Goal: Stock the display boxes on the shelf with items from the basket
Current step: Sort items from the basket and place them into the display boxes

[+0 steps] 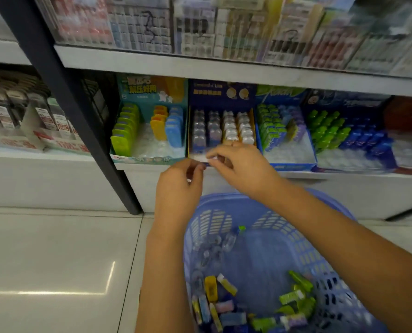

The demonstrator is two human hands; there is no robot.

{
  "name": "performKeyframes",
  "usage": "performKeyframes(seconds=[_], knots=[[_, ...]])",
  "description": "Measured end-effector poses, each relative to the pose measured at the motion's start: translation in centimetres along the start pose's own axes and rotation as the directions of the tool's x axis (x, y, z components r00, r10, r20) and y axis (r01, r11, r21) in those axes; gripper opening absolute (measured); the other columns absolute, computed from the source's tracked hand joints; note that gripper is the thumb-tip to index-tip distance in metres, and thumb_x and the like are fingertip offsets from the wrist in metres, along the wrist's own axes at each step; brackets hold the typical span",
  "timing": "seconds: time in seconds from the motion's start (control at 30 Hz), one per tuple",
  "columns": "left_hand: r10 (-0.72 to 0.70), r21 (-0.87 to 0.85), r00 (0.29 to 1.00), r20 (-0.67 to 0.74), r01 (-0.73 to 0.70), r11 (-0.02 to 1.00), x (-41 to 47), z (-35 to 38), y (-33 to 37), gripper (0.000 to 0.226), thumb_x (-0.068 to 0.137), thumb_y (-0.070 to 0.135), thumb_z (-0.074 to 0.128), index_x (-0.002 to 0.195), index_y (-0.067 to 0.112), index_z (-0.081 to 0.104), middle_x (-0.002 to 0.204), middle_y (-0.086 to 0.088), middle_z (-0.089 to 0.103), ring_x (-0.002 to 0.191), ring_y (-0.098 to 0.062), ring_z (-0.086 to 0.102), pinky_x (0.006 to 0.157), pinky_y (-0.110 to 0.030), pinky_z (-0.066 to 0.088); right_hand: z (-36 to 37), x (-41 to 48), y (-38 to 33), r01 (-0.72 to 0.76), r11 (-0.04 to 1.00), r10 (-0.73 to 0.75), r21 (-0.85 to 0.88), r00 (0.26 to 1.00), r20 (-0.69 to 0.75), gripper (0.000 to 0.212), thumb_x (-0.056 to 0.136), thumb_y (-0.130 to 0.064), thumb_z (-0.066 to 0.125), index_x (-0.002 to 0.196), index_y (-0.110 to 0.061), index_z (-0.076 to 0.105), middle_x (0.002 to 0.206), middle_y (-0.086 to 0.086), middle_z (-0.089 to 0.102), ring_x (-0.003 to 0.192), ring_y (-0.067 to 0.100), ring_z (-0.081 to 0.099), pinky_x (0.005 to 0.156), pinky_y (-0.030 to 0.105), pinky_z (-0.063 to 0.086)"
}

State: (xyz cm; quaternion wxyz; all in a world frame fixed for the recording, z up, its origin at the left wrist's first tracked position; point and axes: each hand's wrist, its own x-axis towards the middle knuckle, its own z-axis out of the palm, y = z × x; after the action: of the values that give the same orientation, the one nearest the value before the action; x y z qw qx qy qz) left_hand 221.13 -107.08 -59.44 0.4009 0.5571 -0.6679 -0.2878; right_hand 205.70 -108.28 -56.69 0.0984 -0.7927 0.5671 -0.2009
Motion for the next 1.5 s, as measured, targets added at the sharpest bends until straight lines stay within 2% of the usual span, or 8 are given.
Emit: performKeyframes(seconds=[0.13,0.3,0.53,0.67,1.1,1.2,1.37,1.5], knots=[[-0.089,0.110,0.939,0.333,0.055,0.992,-1.9,4.6,0.7,0.017,0.090,0.019,0.058,0.090,0.008,0.070,0.086,-0.008,0.072,0.083,-0.022,0.065,0.075,-0.034,0.050,1.9,-8.5,5.8,-0.256,0.963,0.267,-0.084,0.868,0.419,0.022,0.086,-0.024,0.065,0.106,-0.014,0.068,0.102,0.006,0.068,0.094,0.021,0.061,0.080,0.025,0.043],[-0.281,0.352,0.525,0.803,-0.038,0.935,-7.1,13.6,-1.7,0.016,0.089,0.012,0.056,0.098,0.006,0.068,0.105,-0.018,0.065,0.108,-0.029,0.060,0.086,-0.033,0.048,7.9,-18.0,12.3,-0.398,0.870,0.442,-0.292,0.368,0.818,0.061,0.082,-0.022,0.071,0.137,-0.017,0.046,0.141,0.007,0.047,0.125,0.025,0.048,0.101,0.032,0.041],[-0.528,0.539,0.114,0.841,-0.253,0.804,-14.7,18.2,-6.6,0.033,0.078,0.015,0.072,0.106,-0.001,0.066,0.113,-0.019,0.066,0.102,-0.033,0.063,0.079,-0.036,0.050,11.4,-23.5,15.4,-0.252,0.920,0.343,-0.300,0.151,0.927,0.082,0.071,-0.035,0.082,0.139,-0.014,0.041,0.143,0.008,0.041,0.126,0.032,0.044,0.102,0.045,0.042],[-0.538,0.561,0.160,0.828,-0.245,0.790,-15.2,18.3,-8.5,0.037,0.078,0.013,0.075,0.111,-0.001,0.067,0.114,-0.020,0.066,0.107,-0.032,0.062,0.093,-0.040,0.049,12.2,-23.6,15.3,-0.040,0.954,0.299,-0.297,0.138,0.944,0.075,0.072,-0.049,0.076,0.129,-0.010,0.048,0.134,0.011,0.049,0.118,0.037,0.049,0.097,0.049,0.042],[-0.545,0.572,0.221,0.809,-0.079,0.817,-15.4,18.9,-10.1,0.031,0.077,0.025,0.076,0.098,0.002,0.071,0.105,-0.018,0.069,0.099,-0.031,0.064,0.083,-0.038,0.051,12.8,-23.6,14.1,-0.054,0.938,0.342,-0.341,0.015,0.939,0.059,0.085,-0.047,0.064,0.117,0.002,0.058,0.092,0.009,0.060,0.090,0.034,0.053,0.085,0.048,0.044],[-0.537,0.562,0.223,0.813,-0.059,0.825,-15.3,18.8,-10.1,0.029,0.079,0.021,0.074,0.096,-0.002,0.071,0.101,-0.023,0.068,0.090,-0.031,0.064,0.077,-0.038,0.050,11.7,-23.4,14.9,-0.242,0.903,0.381,-0.356,0.064,0.922,0.064,0.082,-0.053,0.065,0.119,-0.002,0.057,0.115,0.011,0.060,0.101,0.034,0.058,0.081,0.042,0.047],[-0.483,0.504,0.312,0.818,0.014,0.864,-14.1,18.6,-9.3,0.021,0.077,0.021,0.077,0.088,0.004,0.070,0.091,-0.018,0.068,0.085,-0.025,0.062,0.076,-0.032,0.049,8.5,-21.5,16.6,-0.515,0.820,0.432,-0.249,0.272,0.860,0.038,0.083,-0.045,0.067,0.066,-0.015,0.051,0.065,0.001,0.051,0.056,0.016,0.049,0.056,0.028,0.040],[-0.433,0.323,0.391,0.812,0.318,0.892,-12.1,18.7,-6.6,0.017,0.082,0.014,0.071,0.069,0.008,0.063,0.057,0.003,0.059,0.057,-0.009,0.056,0.055,-0.021,0.046,5.4,-19.6,16.7,-0.674,0.733,0.438,-0.094,0.361,0.823,0.038,0.086,-0.037,0.067,0.066,-0.013,0.046,0.057,0.003,0.051,0.050,0.015,0.053,0.052,0.025,0.042]])
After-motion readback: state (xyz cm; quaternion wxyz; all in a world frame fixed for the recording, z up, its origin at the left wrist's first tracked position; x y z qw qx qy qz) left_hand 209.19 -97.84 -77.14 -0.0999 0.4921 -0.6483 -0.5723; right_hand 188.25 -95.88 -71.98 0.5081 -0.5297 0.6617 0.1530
